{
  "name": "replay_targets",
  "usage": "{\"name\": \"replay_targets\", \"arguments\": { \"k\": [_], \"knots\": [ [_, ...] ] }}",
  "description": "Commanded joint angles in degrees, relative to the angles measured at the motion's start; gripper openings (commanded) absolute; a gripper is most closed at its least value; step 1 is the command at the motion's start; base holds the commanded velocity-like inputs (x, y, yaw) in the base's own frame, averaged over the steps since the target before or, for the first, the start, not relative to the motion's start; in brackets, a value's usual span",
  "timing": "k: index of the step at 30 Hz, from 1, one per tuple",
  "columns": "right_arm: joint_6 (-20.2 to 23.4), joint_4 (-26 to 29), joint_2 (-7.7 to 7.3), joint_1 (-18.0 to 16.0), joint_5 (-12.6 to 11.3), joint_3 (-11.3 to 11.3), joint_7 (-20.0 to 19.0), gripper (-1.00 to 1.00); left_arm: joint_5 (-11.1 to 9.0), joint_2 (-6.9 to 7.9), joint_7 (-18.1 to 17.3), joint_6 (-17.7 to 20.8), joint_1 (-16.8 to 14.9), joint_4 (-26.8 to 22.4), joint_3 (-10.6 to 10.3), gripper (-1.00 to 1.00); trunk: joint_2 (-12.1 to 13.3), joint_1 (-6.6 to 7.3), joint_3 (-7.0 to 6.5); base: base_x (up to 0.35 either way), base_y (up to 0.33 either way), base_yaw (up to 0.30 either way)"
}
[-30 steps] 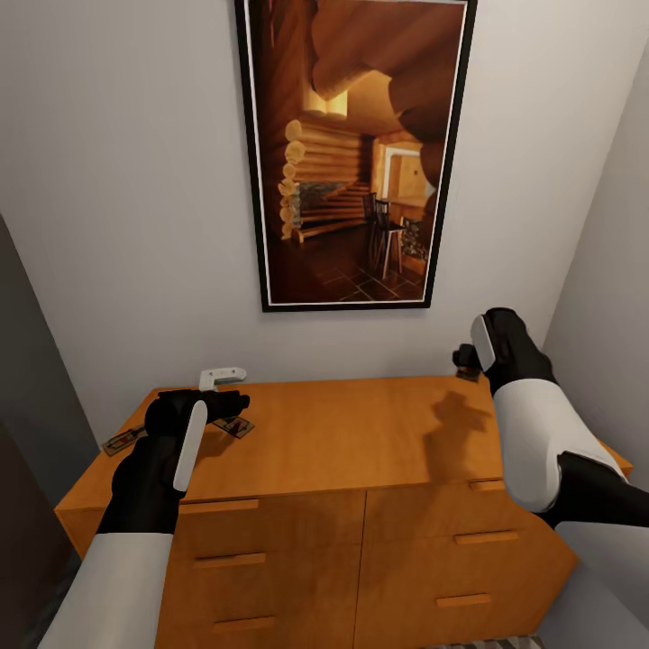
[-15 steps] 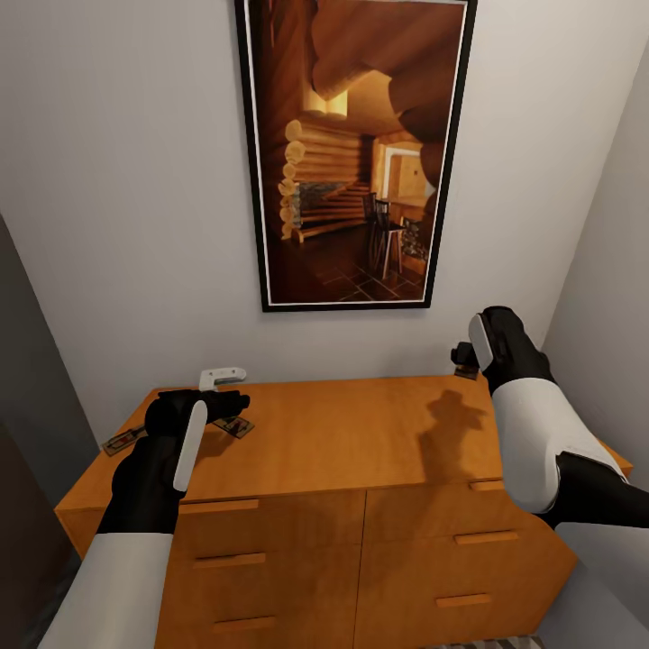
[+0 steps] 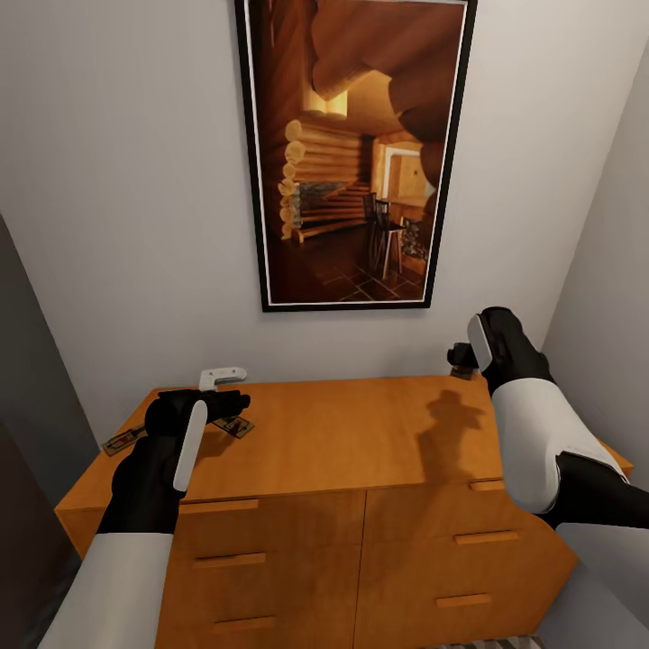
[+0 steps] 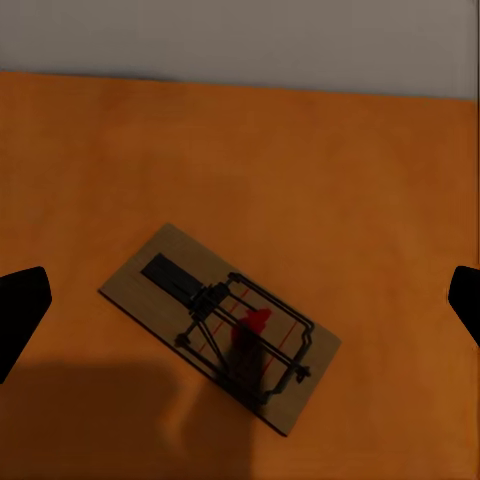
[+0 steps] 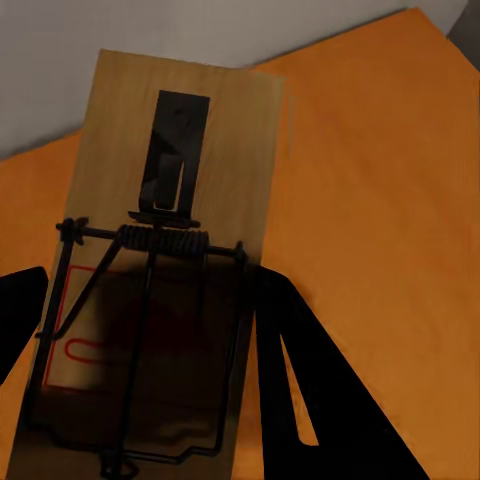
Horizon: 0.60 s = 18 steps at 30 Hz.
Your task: Take the four mousetraps from the cabinet in the bathroom and place them on the bathroom floor. Make sure all four end up on the same floor surface, and ensure that at least two of them are either under or directly next to the same bathroom sink.
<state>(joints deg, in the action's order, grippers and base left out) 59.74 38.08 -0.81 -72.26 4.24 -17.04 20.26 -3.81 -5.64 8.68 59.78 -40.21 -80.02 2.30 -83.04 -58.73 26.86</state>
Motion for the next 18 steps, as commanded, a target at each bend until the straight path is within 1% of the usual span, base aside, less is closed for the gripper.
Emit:
{"name": "replay_targets", "arguments": {
  "k": [1, 3, 5, 6, 7, 9, 10, 11, 15, 18],
  "knots": [
    [0.26, -0.01, 0.03, -0.06, 0.25, -0.12, -0.72, -1.00, -0.56, -0.05, 0.40, 0.22, -0.05, -0.05, 0.07, 1.00, -0.04, 0.00, 0.07, 0.000, 0.000, 0.000],
    [0.26, -0.11, -0.01, -0.04, 0.07, 0.02, -2.37, -1.00, -1.23, -0.03, 0.40, 0.22, -0.05, -0.05, 0.07, 1.00, -0.04, 0.00, 0.07, 0.000, 0.000, 0.000],
    [0.26, -0.14, -0.03, -0.03, 0.01, 0.40, -3.17, -1.00, -1.74, -0.01, 0.39, 0.22, -0.05, -0.05, 0.09, 1.00, -0.04, 0.00, 0.07, 0.000, 0.000, 0.000],
    [0.26, -0.15, -0.04, -0.03, -0.02, 0.75, -3.46, -1.00, -1.99, -0.01, 0.39, 0.22, -0.05, -0.05, 0.09, 1.00, -0.04, 0.00, 0.07, 0.000, 0.000, 0.000],
    [0.26, -0.17, -0.03, -0.03, -0.08, 1.78, -3.97, -1.00, -2.37, 0.03, 0.41, 0.22, -0.05, -0.05, 0.08, 1.00, -0.04, 0.00, 0.07, 0.000, 0.000, 0.000],
    [0.26, -0.18, 0.00, -0.01, -0.15, 3.01, -4.49, -1.00, -2.61, 0.06, 0.43, 0.22, -0.05, -0.05, 0.09, 1.00, -0.04, 0.00, 0.07, 0.000, 0.000, 0.000],
    [0.26, -0.19, 0.07, 0.00, -0.20, 4.13, -5.14, -1.00, -2.80, 0.08, 0.44, 0.22, -0.05, -0.05, 0.10, 1.00, -0.04, 0.00, 0.07, 0.000, 0.000, 0.000],
    [0.26, -0.19, 0.10, -0.02, -0.22, 4.56, -5.53, -1.00, -2.85, 0.08, 0.44, 0.22, -0.05, -0.05, 0.09, 1.00, -0.04, 0.00, 0.07, 0.000, 0.000, 0.000],
    [0.26, -0.20, 0.16, 0.00, -0.23, 5.79, -7.66, -1.00, -2.98, 0.10, 0.43, 0.22, -0.05, -0.05, 0.08, 1.00, -0.04, 0.00, 0.07, 0.000, 0.000, 0.000],
    [0.26, -0.20, 0.18, 0.01, -0.22, 6.09, -8.50, -1.00, -3.01, 0.10, 0.44, 0.22, -0.05, -0.05, 0.11, 1.00, -0.04, 0.00, 0.07, 0.000, 0.000, 0.000]
  ]
}}
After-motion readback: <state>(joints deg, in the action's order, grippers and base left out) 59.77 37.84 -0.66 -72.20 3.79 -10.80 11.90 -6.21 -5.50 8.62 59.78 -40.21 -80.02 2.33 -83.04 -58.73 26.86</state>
